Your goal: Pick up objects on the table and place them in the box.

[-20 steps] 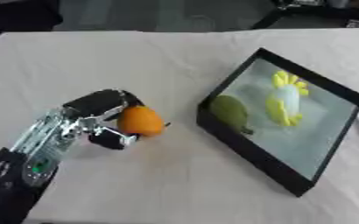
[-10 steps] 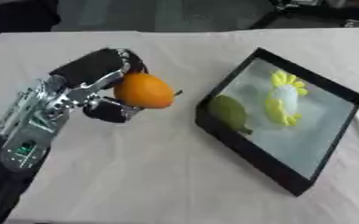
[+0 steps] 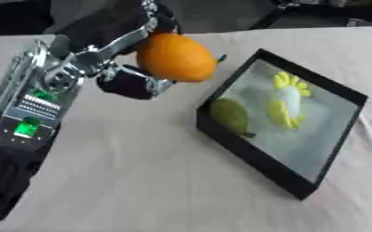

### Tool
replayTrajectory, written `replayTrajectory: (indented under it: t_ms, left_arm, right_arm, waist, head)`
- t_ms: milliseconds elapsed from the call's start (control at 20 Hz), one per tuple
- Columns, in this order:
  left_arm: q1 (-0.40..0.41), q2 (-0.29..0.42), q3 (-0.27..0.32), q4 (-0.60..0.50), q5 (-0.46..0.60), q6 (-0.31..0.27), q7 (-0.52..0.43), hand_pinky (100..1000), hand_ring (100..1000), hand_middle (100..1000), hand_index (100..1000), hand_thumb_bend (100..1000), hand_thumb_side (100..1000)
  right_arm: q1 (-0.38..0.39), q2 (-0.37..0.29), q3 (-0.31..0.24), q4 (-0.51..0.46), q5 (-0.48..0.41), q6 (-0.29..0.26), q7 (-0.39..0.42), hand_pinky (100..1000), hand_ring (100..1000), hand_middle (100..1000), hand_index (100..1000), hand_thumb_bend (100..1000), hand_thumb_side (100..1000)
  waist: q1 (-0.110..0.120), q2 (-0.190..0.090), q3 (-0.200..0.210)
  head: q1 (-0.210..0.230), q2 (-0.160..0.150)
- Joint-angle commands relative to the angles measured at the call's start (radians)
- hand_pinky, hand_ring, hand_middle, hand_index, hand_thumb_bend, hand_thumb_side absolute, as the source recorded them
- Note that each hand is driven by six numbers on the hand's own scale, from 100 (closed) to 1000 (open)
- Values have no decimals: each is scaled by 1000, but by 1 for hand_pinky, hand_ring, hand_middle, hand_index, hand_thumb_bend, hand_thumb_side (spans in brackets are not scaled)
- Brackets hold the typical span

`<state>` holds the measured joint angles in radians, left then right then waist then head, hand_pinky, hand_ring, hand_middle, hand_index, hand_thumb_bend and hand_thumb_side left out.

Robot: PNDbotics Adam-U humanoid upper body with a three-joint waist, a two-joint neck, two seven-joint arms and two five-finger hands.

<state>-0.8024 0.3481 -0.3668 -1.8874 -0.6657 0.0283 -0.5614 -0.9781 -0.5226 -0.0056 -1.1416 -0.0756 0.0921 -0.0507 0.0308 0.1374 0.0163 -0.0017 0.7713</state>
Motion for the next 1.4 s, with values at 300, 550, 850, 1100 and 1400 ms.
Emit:
replayTrajectory:
  t_ms: [300,550,850,1100,1400]
  left_arm:
    - [-130,-35,19,25,-14,7,15,579,480,418,443,100,100]
    - [-188,-73,19,57,-6,15,11,580,474,413,440,100,100]
    - [-215,-157,19,166,-62,11,0,583,467,409,438,100,104]
    - [-232,-198,17,293,-138,-19,1,596,472,420,450,100,124]
    - [-238,-244,35,459,-202,-32,35,599,474,429,462,100,210]
  right_arm:
    - [-41,-19,-8,-17,-6,2,-5,965,856,769,816,100,572]
    - [-55,-8,-7,-16,-8,4,-6,964,856,769,815,100,568]
    - [-114,23,-5,-23,-30,1,-3,962,854,769,815,100,559]
    - [-149,34,-2,-30,-40,-3,-1,961,854,769,815,100,532]
    - [-179,59,1,-25,-46,-3,1,960,854,769,815,100,532]
  waist:
    - [-2,-20,-18]
    - [-5,-21,-40]
    - [-35,-1,-87]
    - [-49,11,-116]
    - [-66,25,-163]
  head:
    - [20,-1]
    - [38,-1]
    - [72,-1]
    - [88,-1]
    - [125,-1]
